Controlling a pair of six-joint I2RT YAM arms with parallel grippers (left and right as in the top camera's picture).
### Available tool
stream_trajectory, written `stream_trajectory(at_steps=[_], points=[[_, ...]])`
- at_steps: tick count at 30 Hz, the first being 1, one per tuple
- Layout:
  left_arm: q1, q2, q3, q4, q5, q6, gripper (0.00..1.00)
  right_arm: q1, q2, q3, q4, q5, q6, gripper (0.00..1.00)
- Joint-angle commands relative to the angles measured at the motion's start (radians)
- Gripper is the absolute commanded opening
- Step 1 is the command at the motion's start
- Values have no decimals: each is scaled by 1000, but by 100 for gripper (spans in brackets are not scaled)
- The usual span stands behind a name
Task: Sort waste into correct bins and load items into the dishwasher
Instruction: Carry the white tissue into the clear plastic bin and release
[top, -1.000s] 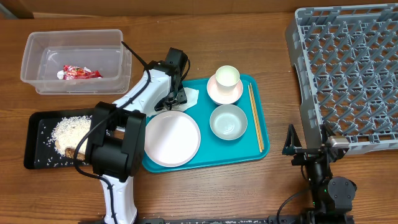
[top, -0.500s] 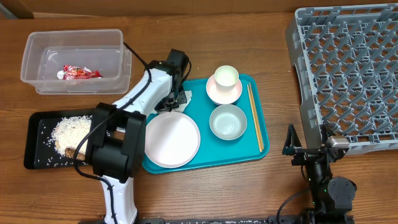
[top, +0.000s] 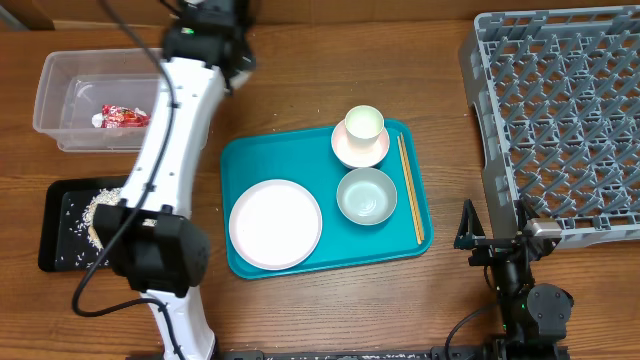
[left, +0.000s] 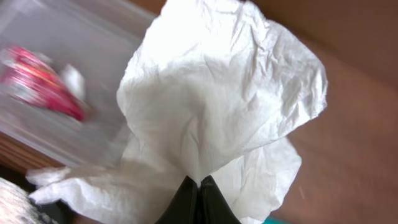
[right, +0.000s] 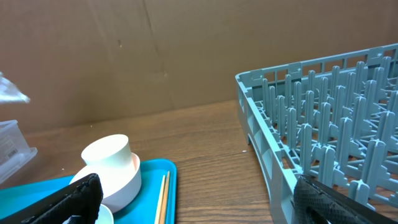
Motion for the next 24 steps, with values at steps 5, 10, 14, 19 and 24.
stream_trajectory(at_steps=[5, 10, 14, 19, 24], points=[[204, 3, 13, 82, -109, 1, 4, -4, -9, -10, 3, 9, -7, 100], [294, 30, 13, 87, -30, 0, 7, -4, -9, -10, 3, 9, -6, 100], [335, 64, 13, 84, 21, 0, 25, -4, -9, -10, 3, 9, -7, 100], [353, 97, 12, 78, 51, 0, 48, -4, -9, -10, 3, 9, -6, 100], [349, 95, 12, 61, 78, 0, 45, -4, -9, -10, 3, 9, -7, 100]])
